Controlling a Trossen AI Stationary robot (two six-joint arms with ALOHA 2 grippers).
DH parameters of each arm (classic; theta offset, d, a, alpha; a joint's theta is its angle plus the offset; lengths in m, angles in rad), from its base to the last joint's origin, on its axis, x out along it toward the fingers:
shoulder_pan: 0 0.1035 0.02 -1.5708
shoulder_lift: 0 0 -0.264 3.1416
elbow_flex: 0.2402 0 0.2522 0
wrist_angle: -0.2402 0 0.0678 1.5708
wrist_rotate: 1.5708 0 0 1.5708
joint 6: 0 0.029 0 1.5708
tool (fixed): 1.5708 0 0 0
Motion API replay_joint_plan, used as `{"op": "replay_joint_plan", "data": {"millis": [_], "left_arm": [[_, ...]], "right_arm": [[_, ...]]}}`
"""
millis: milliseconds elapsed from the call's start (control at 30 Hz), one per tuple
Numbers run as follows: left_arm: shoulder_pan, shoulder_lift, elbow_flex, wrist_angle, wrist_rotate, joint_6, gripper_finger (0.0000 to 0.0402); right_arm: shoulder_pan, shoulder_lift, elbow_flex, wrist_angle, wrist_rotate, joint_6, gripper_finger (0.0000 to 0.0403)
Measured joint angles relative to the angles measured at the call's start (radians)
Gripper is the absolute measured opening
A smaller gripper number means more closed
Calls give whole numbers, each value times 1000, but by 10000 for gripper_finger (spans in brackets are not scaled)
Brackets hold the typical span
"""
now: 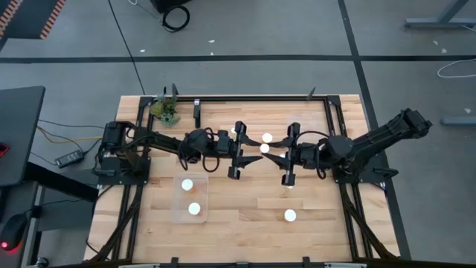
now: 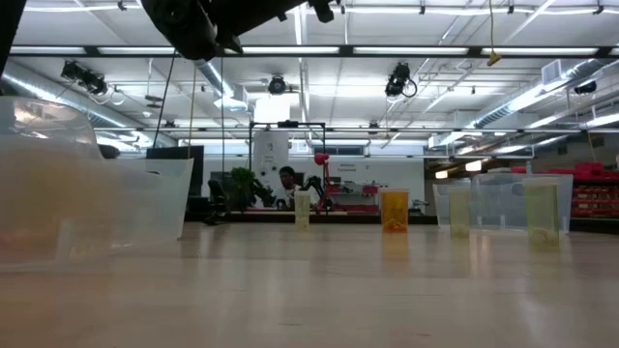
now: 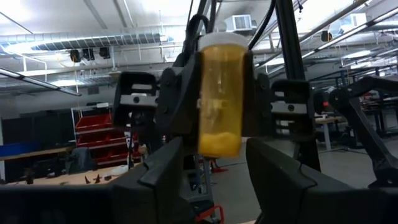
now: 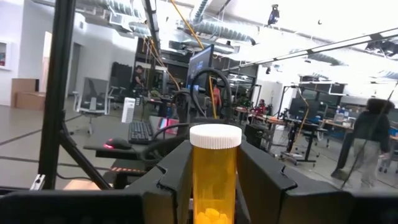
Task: Pick and place medicine bottles into bin by pill shape (circle, oval)
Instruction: Put the small orange pill bottle into the top transparent bin
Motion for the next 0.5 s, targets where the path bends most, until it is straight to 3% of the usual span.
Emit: {"op": "replay_joint_plan", "data": {"millis": [200,500], "left_arm": [[-6,0,1,3,-2,19,188],[-5,0,1,-1,-4,20,148]], "right_arm": [[-6,0,0,-3,-20,12,127],[-6,0,0,-25,-21,21,127]]}}
